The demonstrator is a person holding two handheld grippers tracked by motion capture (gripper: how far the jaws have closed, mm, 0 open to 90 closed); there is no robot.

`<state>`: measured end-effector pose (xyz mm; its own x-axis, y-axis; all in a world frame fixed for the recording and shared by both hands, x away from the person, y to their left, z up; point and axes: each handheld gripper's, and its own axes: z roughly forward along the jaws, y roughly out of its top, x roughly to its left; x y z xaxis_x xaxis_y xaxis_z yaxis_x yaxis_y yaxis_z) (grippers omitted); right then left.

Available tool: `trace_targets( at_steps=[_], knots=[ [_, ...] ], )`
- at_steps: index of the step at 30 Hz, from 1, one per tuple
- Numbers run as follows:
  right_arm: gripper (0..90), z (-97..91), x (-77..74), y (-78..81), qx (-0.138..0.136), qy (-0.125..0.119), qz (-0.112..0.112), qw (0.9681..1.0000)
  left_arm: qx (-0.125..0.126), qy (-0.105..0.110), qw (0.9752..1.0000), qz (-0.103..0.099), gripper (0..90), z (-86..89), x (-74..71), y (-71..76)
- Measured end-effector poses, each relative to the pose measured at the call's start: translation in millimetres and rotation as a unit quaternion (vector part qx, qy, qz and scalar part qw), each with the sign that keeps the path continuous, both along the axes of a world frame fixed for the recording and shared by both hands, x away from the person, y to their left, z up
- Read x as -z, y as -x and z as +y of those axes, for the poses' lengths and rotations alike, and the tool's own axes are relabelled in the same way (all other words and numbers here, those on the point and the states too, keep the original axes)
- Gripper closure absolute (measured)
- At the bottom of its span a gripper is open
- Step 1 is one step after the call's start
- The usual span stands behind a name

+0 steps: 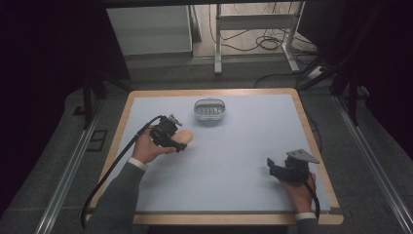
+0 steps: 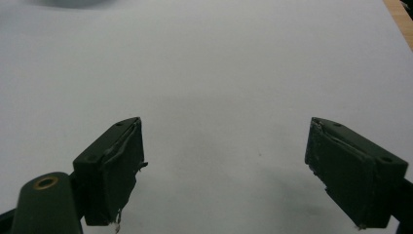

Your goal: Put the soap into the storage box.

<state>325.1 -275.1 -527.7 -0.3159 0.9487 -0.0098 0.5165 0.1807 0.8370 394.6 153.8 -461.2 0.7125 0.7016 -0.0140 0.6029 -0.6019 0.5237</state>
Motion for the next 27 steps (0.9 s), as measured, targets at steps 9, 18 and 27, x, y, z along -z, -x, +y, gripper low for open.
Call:
trace_targets(
  at_steps=[9, 18, 27],
  knots=[
    [14.5, 0.0, 0.0, 0.0, 0.0, 0.0, 0.0, 1.0, -0.001, -0.003, 1.0, -0.001, 32.9, -4.4, -3.4, -8.6],
    [14.5, 0.0, 0.0, -0.1, 0.0, 0.0, 0.0, 1.0, -0.004, -0.005, 1.0, -0.001, 32.9, -4.6, -5.0, -16.6],
    [14.5, 0.3, 0.0, 0.0, 0.0, 0.001, 0.0, 1.0, -0.002, -0.009, 1.0, -0.004, 32.9, -6.5, -10.6, -22.8]
  ],
)
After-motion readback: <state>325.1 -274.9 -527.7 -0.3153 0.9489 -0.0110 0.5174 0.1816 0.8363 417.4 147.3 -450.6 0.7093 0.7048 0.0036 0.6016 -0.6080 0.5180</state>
